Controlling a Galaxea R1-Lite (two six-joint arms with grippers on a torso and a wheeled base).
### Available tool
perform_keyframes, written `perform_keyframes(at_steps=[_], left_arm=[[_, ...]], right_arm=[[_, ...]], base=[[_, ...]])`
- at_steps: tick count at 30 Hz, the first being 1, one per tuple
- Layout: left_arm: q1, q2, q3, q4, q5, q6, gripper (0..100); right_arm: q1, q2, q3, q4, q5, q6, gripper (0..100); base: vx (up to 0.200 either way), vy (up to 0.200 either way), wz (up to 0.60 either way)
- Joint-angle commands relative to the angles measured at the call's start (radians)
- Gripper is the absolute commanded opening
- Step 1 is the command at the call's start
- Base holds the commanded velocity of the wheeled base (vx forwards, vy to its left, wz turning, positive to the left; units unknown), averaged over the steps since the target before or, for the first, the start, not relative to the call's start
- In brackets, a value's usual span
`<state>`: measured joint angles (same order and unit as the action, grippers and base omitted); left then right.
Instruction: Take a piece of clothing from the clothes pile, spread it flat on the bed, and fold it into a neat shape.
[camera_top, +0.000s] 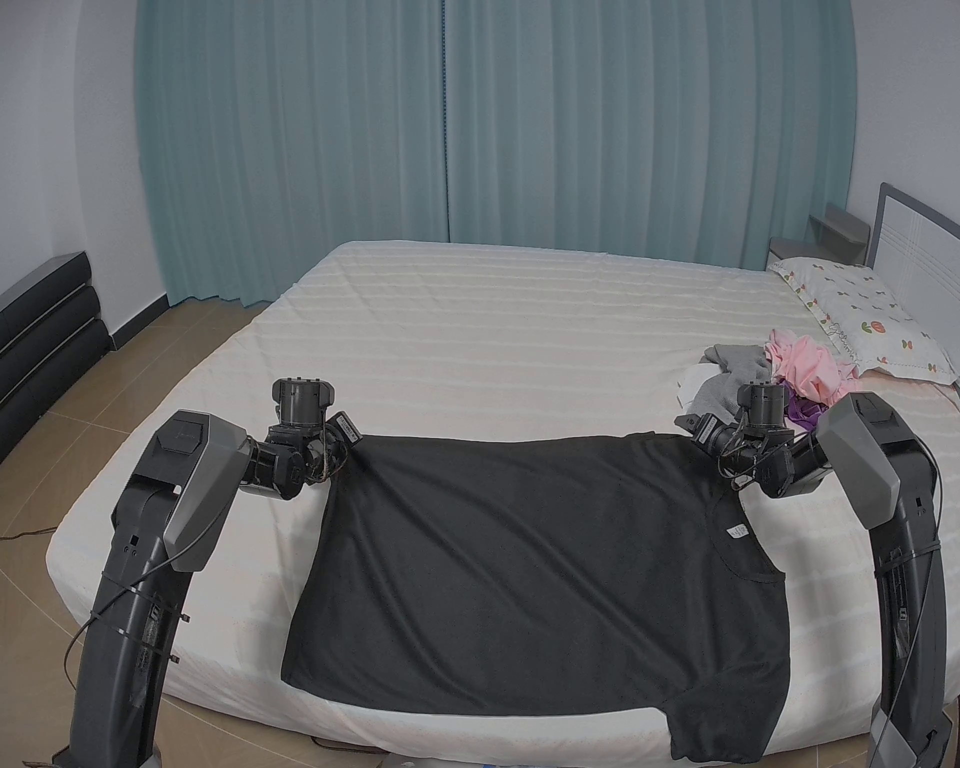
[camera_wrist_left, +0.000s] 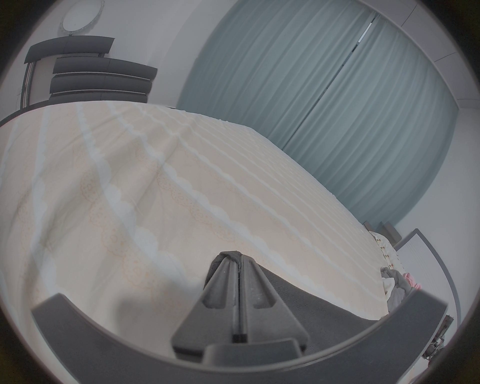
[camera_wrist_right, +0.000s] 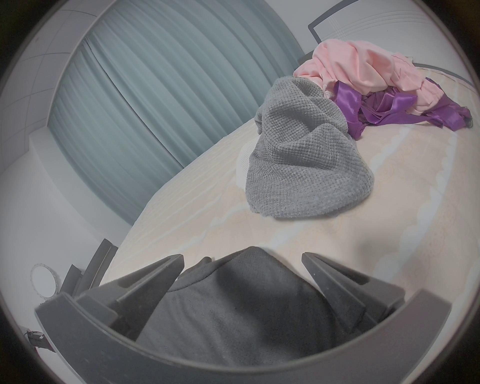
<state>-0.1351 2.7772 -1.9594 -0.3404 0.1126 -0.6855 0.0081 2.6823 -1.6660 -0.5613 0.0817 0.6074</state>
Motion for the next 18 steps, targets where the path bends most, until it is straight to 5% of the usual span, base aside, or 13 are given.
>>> perform_keyframes(at_steps=[1,12,13,18], left_arm=[[0.0,-0.001,0.0,0.0,-0.001,0.0,0],[-0.001,-0.002,0.0,0.001,0.001,0.0,0],[-0.001,-0.002,0.0,0.001,0.001,0.0,0],[-0.003,-0.004,0.0,0.001,0.001,0.0,0]], right_arm=[[-0.017,-0.006,-0.012,0.001,0.0,0.0,100],[0.003,0.034,0.0,0.0,-0.002,0.002,100],[0.006,0.034,-0.001,0.001,-0.002,0.003,0],[0.01,0.031,-0.006,0.001,-0.002,0.008,0]], base=[[0.0,0.0,0.0],[0.0,0.0,0.0],[0.0,0.0,0.0],[0.0,0.0,0.0]])
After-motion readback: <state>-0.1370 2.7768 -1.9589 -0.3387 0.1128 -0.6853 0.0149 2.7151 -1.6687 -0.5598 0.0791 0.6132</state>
